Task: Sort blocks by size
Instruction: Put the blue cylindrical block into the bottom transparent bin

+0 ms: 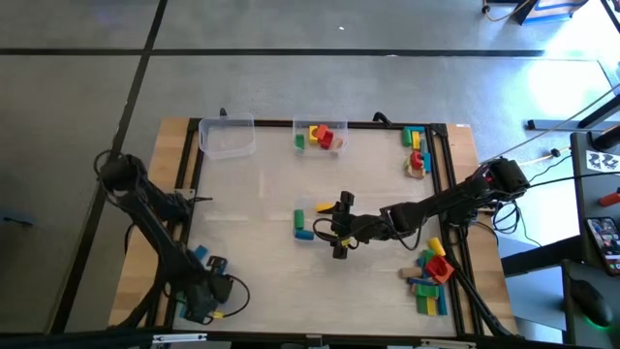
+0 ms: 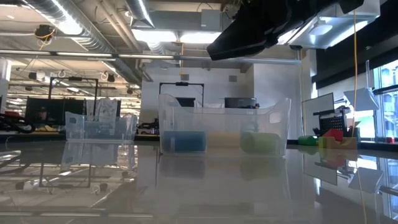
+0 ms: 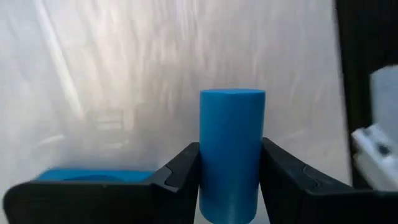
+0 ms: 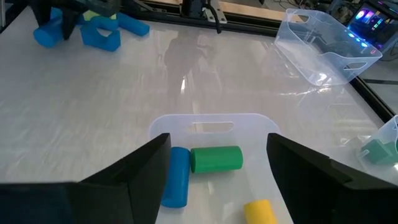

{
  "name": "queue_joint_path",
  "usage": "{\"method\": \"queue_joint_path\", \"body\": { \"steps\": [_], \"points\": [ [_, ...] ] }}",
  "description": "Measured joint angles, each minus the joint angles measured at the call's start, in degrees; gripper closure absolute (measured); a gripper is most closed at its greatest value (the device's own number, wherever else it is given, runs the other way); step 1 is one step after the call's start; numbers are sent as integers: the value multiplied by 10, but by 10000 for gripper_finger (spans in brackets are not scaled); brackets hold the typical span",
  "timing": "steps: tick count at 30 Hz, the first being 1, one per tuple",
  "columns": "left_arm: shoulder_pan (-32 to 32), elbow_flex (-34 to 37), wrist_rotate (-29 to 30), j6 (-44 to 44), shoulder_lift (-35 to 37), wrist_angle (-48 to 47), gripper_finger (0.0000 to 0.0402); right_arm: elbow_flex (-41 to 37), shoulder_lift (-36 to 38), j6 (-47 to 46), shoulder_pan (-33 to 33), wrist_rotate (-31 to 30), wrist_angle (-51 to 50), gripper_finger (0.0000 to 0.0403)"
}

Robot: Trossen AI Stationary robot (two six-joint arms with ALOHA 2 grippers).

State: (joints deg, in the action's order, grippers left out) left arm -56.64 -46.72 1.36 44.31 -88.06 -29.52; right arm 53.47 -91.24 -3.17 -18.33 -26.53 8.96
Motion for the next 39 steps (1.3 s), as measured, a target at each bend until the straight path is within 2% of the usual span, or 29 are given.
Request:
{"method": "queue_joint_path", "body": {
  "steps": [6, 13, 21, 26, 30, 39],
  "points": [
    [44, 0, -4, -33, 56, -22, 278, 0, 0, 2, 0, 0, -1, 139],
    [108, -1, 5, -112, 117, -48, 278, 0, 0, 1, 0, 0, -1, 139],
    [186, -1, 66, -243, 161, -43, 278, 0, 0, -2, 0, 1, 0, 139],
    [234, -1, 114, -312, 165, -31, 278, 0, 0, -2, 0, 1, -1, 139],
    [284, -1, 142, -360, 165, 13, 278, 0, 0, -2, 0, 1, -1, 139],
    [392, -2, 145, -413, 165, 159, 278, 0, 0, -9, 0, 2, 0, 139]
  ]
}}
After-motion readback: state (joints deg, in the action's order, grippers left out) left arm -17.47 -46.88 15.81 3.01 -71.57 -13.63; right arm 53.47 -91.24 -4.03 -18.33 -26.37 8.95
